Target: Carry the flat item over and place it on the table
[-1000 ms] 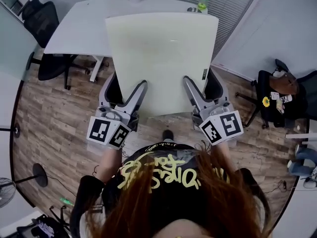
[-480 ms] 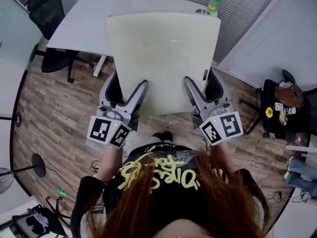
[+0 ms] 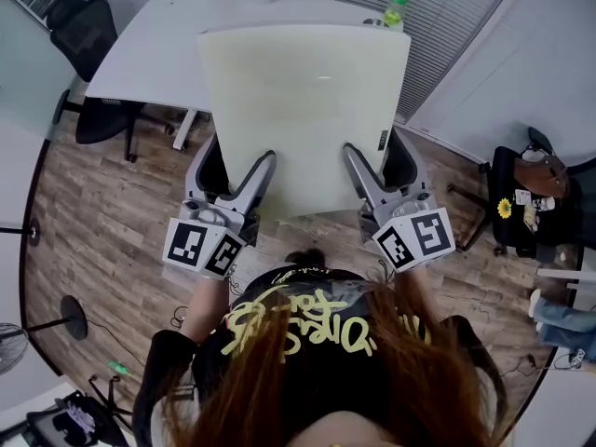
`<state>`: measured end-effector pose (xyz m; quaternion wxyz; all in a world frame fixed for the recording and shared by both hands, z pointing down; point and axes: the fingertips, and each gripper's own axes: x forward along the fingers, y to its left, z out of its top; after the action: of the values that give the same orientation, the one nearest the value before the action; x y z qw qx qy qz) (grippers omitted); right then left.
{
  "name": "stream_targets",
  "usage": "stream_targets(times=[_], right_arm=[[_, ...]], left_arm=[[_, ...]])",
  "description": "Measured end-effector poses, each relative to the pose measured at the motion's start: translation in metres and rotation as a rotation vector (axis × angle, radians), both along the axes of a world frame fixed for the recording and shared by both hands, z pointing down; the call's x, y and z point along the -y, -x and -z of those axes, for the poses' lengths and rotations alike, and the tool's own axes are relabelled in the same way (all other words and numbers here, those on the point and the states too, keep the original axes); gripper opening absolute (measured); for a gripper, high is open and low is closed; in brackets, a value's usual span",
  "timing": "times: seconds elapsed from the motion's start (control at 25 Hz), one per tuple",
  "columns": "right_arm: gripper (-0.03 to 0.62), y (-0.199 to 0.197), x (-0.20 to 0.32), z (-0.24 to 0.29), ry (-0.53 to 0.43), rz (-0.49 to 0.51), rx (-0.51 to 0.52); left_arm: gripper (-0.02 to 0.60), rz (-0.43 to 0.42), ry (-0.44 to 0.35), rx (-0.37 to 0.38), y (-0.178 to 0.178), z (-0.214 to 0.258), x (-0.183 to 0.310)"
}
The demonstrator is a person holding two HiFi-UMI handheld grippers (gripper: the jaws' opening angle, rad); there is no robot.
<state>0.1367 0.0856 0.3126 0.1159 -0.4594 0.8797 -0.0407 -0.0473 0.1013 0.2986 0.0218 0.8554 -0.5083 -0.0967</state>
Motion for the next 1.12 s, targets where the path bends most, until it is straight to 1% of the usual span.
stream_targets(times=[0.32, 0.48, 0.6, 0.84, 1.0, 1.12], right_arm=[[0.314, -0.017, -0.001, -0.003, -0.011, 0.013, 0.002], [0.314, -0.021, 0.004, -0.011, 0.008, 0.032, 0.01], [0.314, -0.017, 0.006, -0.013, 0.018, 0.05, 0.014], [0.314, -0.002, 0.02, -0.007, -0.003, 0.072, 0.014], [0.314, 0.004, 0.034, -0.006, -0.003, 0.064, 0.016], [0.314, 0.002, 0.049, -0.003, -0.015, 0.045, 0.017]], left_arm=[[0.379, 0.009, -0.008, 0.0, -0.017, -0.003, -0.003], [0.379, 0.027, -0.002, 0.017, -0.022, -0.007, -0.002], [0.379, 0.043, 0.008, 0.02, -0.018, -0.008, -0.003], [0.379, 0.068, 0.0, 0.017, -0.004, -0.005, 0.008], [0.379, 0.054, -0.011, 0.026, 0.003, -0.001, 0.023], [0.379, 0.035, -0.027, 0.026, 0.001, 0.002, 0.041]])
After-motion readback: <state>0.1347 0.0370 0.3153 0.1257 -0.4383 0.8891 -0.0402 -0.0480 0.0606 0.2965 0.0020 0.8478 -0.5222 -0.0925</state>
